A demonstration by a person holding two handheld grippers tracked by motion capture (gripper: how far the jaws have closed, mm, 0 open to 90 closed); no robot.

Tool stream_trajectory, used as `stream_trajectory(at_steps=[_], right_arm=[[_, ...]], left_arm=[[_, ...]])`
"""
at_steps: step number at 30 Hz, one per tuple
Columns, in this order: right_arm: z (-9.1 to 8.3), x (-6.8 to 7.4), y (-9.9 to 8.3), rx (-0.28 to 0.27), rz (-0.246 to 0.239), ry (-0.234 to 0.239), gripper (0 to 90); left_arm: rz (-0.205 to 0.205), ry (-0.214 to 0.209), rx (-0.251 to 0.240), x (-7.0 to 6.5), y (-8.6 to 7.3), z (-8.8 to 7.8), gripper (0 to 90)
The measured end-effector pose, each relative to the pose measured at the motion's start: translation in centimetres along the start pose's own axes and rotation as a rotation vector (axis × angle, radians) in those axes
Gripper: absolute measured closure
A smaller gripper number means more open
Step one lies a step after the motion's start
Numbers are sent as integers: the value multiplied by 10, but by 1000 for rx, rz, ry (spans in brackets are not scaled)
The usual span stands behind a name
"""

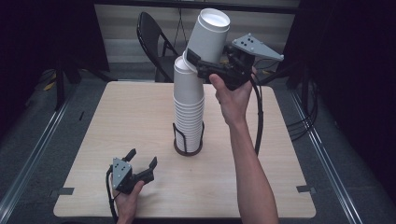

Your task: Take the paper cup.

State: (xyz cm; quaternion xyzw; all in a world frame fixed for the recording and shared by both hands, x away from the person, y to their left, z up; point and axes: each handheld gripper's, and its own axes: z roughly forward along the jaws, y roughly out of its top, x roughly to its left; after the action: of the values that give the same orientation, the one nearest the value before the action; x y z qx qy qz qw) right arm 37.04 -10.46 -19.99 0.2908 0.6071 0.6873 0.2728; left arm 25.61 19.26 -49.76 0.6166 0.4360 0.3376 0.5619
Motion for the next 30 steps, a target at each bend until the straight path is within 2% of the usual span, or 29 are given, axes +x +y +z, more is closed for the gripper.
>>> stream_trajectory(at_steps=[7,18,21,30], right_arm=[[-6,-6,-2,8,13,-18,134],[-26,-18,-6,-5,25,-63,134],[-36,-24,-9,-2,35,-81,134],[-47,-26,-22,15,42,-99,135]], left_arm=[[9,3,3,-1,0,0,167],[9,6,2,-1,0,0,166],[9,6,4,-1,0,0,166],[9,9,3,-1,0,0,166]])
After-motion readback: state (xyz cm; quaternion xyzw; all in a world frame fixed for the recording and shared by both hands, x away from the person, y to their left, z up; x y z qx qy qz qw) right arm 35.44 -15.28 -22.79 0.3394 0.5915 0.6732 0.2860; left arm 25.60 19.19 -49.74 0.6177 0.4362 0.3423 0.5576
